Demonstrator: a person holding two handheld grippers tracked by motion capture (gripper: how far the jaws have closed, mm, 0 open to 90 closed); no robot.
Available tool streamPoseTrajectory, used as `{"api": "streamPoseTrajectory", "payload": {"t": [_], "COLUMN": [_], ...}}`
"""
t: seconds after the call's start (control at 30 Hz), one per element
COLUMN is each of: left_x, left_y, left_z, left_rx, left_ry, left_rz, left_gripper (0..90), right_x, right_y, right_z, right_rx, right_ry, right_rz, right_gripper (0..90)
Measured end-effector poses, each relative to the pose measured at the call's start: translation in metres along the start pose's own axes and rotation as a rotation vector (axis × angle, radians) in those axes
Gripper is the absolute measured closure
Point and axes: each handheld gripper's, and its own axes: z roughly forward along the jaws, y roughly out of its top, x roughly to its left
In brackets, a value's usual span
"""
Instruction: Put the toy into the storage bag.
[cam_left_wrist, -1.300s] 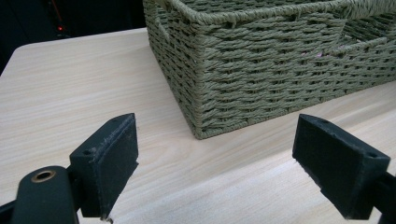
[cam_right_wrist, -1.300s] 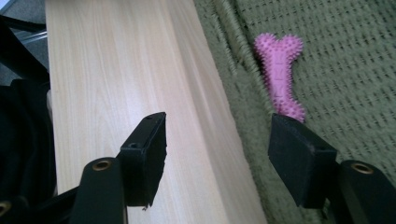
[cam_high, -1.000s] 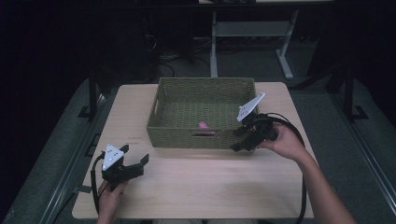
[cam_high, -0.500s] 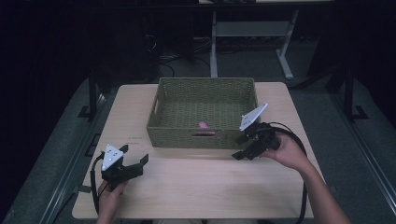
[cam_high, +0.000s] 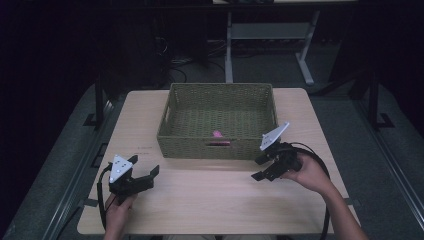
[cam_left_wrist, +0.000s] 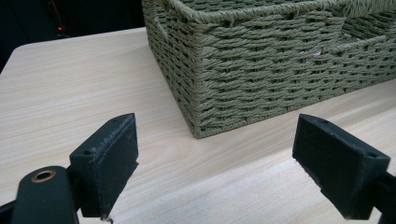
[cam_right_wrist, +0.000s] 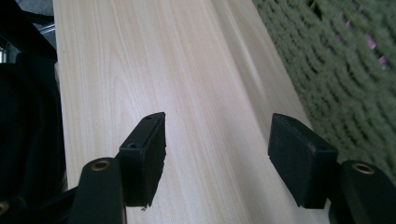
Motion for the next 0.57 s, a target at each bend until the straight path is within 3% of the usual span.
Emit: {"api": "streamPoseTrajectory", "payload": {"t": [0.47, 0.57], "left_x": [-0.001, -0.001], "left_y": [0.000, 0.001], "left_z": [0.001, 0.002], "left_rx": [0.000, 0.000], "left_ry": [-0.003, -0.004], "left_rz": [0.008, 0.012], "left_gripper": [13.8, 13.8], "right_x": [0.009, 0.013], "right_y": [-0.032, -0.037], "right_z": [0.017, 0.019], "right_rx": [0.008, -0.003], "right_ry": [-0.001, -0.025], "right_rz": [0.044, 0.045], "right_gripper": [35.6, 34.7]}}
